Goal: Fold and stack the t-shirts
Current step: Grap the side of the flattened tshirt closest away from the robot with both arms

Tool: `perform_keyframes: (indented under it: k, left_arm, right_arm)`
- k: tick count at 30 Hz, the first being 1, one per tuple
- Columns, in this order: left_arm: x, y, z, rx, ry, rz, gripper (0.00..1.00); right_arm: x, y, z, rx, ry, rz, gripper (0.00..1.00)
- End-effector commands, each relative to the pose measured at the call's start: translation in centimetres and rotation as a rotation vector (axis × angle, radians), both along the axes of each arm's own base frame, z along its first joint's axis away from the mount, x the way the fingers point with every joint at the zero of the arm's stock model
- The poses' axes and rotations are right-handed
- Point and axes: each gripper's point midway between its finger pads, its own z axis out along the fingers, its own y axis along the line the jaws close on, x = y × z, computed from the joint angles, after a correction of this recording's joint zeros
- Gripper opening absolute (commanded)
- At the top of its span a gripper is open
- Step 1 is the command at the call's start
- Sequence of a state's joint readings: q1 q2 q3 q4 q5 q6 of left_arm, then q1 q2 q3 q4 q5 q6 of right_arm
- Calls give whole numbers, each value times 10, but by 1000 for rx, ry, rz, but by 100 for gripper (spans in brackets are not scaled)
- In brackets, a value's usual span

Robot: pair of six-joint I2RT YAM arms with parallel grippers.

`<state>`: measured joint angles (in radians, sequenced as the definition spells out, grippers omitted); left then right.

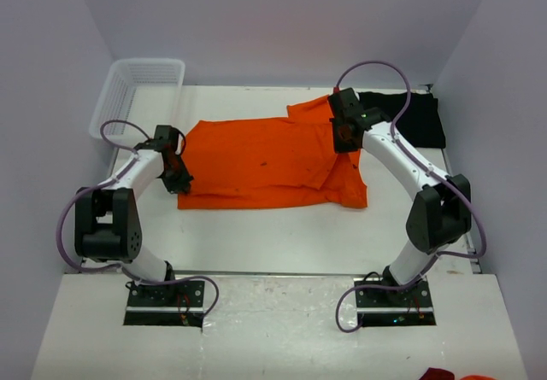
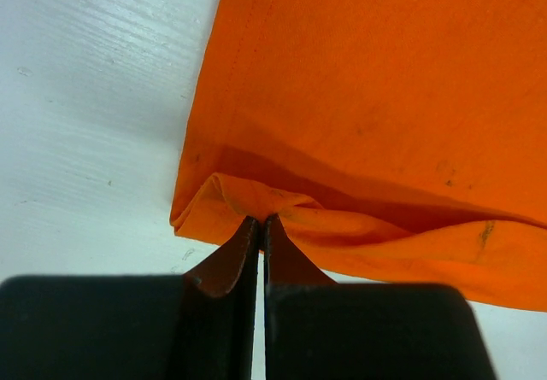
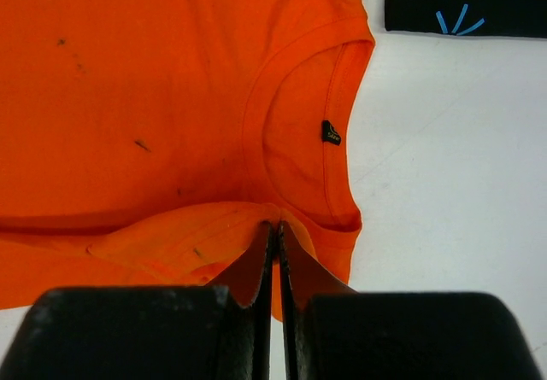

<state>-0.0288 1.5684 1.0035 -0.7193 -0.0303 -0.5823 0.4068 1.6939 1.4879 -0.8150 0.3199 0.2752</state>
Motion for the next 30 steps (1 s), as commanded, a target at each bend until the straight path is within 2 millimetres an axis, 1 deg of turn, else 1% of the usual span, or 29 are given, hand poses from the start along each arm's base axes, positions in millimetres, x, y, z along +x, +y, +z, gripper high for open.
perform_keyframes:
  k: [1,3,8,10,12,13,15,19,26,30]
  left_arm:
    - [18,2,12,21,-58,-4,0]
    - [18,3,14,24,-59,2,0]
    - [21,9,27,53,-96,26,0]
    - [24,12,31,71,-108,40,0]
    - [28,14,32,82,-109,44,0]
    - [28,15,26,87,-83,42,0]
    - [30,14,20,82,-64,41,0]
    - [37,10,6,66,-33,36,0]
    - [39,9,-8,58,-6,27,0]
    - [42,6,-9,46,-22,10,0]
  right_arm:
    - [16,-1,18,20,-61,1,0]
    - [16,-4,21,17,-70,-6,0]
    - [16,-9,30,23,-95,-22,0]
    - [20,-11,31,29,-97,-22,0]
    - [25,-12,25,26,-83,-25,0]
    - [26,-13,24,27,-79,-28,0]
    - [31,-14,23,33,-76,-32,0]
    - [37,-12,14,43,-53,-29,0]
    - [40,-10,-1,44,-28,-26,0]
    - [46,-8,-8,35,-24,-20,0]
